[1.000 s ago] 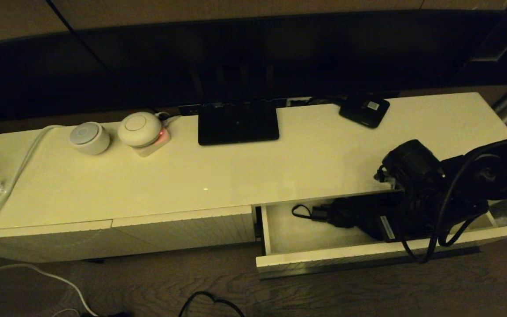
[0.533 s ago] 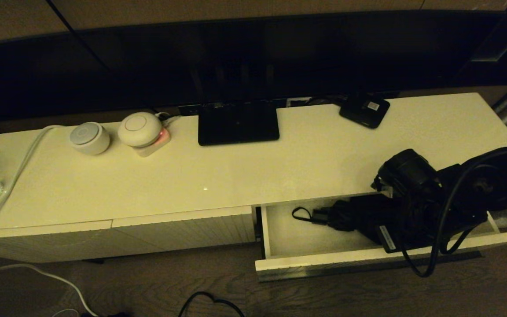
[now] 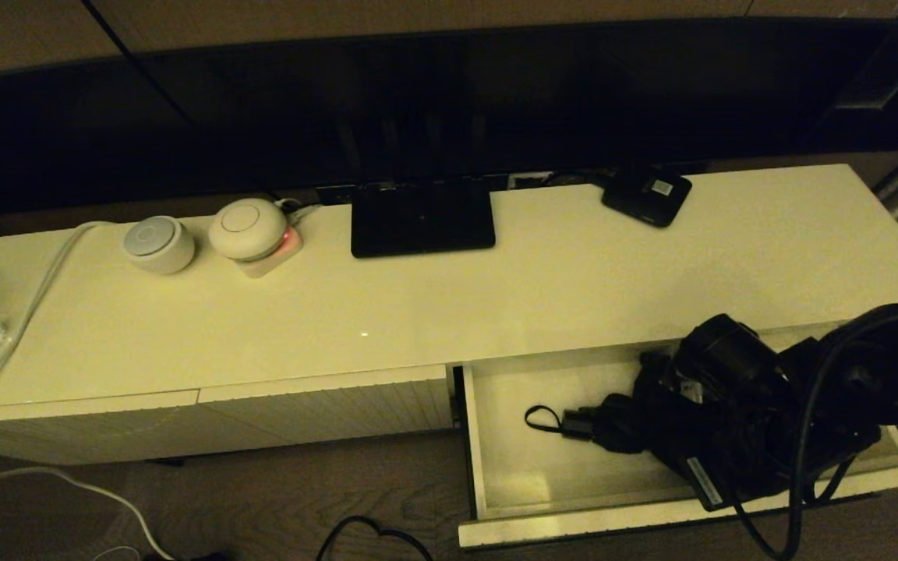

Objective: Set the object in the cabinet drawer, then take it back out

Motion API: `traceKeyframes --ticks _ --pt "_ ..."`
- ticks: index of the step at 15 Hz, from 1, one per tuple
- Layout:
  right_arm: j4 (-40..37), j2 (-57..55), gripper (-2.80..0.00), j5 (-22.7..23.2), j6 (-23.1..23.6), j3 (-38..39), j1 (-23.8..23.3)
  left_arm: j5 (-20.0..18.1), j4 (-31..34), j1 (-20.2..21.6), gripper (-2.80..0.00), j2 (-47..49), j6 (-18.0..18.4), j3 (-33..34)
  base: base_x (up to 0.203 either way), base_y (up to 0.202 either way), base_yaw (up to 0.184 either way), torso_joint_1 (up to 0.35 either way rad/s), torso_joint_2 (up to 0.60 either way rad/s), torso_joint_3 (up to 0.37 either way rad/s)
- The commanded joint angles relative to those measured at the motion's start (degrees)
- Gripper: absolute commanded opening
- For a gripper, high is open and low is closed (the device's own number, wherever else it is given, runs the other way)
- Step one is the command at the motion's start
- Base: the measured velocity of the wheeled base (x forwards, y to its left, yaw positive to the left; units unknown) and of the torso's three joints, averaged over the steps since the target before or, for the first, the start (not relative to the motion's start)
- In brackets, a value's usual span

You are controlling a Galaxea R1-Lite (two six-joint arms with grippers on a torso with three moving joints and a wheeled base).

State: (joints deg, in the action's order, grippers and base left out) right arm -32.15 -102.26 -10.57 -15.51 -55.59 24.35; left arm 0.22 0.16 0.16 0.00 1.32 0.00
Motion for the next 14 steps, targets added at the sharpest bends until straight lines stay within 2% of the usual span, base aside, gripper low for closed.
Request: traceKeyframes --ticks 1,8,10,12,14 --pt "-1.1 1.1 -2.80 0.5 0.1 3.5 0.4 0.0 0.0 0.0 -2.80 0.0 0.0 0.2 0.000 0.000 0.000 0.000 0.00 0.000" --pt "4.2 5.7 -2.80 0.1 0.2 1.2 -0.5 0.0 0.0 0.0 -2.80 0.0 0.0 0.2 0.000 0.000 0.000 0.000 0.00 0.000" --pt "4.3 7.6 -2.80 0.0 2.7 -0.1 -0.7 0.0 0.0 0.0 -2.80 0.0 0.0 0.2 0.000 0.000 0.000 0.000 0.00 0.000" --pt "5.1 9.9 -2.80 -0.1 12.8 1.0 -1.4 0.0 0.0 0.0 -2.80 0.0 0.0 0.2 0.000 0.000 0.000 0.000 0.00 0.000" --pt "5.7 12.3 -2.80 -0.1 26.5 2.7 -2.1 0.0 0.0 0.0 -2.80 0.0 0.0 0.2 0.000 0.000 0.000 0.000 0.00 0.000"
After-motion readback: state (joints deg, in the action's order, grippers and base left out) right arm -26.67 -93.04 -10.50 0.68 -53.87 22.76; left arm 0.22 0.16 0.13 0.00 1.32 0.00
